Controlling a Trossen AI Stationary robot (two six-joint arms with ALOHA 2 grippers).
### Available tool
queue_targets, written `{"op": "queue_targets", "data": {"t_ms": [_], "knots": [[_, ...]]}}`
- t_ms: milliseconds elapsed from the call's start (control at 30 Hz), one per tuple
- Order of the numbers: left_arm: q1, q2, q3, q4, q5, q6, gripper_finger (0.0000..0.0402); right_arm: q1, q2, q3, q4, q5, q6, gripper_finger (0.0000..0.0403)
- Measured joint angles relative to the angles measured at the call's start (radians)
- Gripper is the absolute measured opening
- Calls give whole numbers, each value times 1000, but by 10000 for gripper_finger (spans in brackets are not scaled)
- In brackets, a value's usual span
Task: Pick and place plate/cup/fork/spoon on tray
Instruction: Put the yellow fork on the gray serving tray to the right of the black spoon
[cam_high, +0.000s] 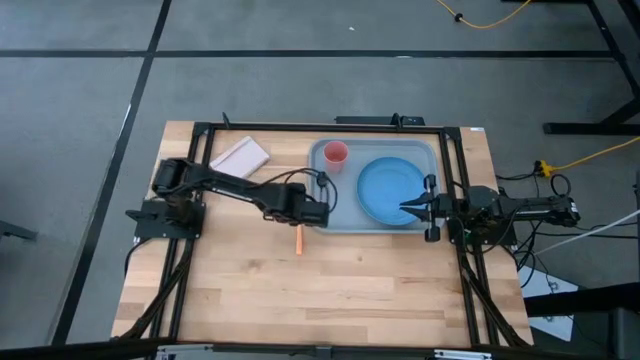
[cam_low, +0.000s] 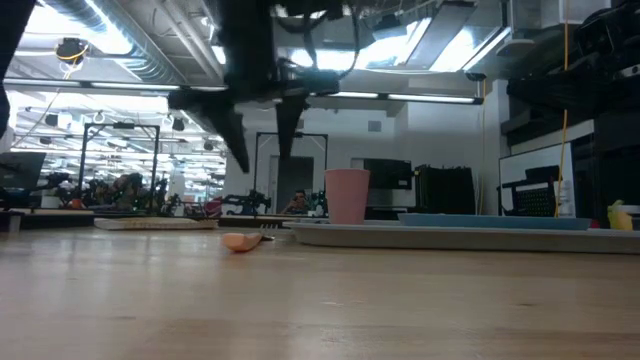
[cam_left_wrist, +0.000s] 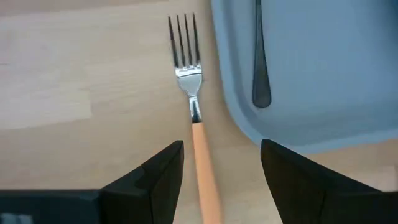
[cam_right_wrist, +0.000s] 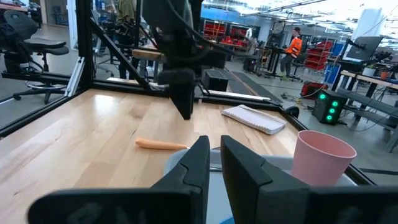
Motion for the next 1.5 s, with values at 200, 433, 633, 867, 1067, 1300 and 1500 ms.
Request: {"op": "queue_targets", "data": {"t_ms": [200,433,633,867,1067,1300,1500], "knots": [[-23,100,130,-96,34,-22,208,0,0,0,0,2,0,46],[-22,148,133,-131,100,-21,208,0,0,0,-1,3,0,46],[-23,145,118,-130,92,-18,208,0,0,0,-1,3,0,46],[-22,145,19,-31,164,-29,208,0,0,0,-1,3,0,46],[-17,145,-28,45,132,-18,208,0,0,0,-1,3,0,46],[0,145,-73,111,130,8,208,0,0,0,-1,3,0,46],[3,141,-121,182,138,8,208,0,0,-1,-1,3,0,46]]}}
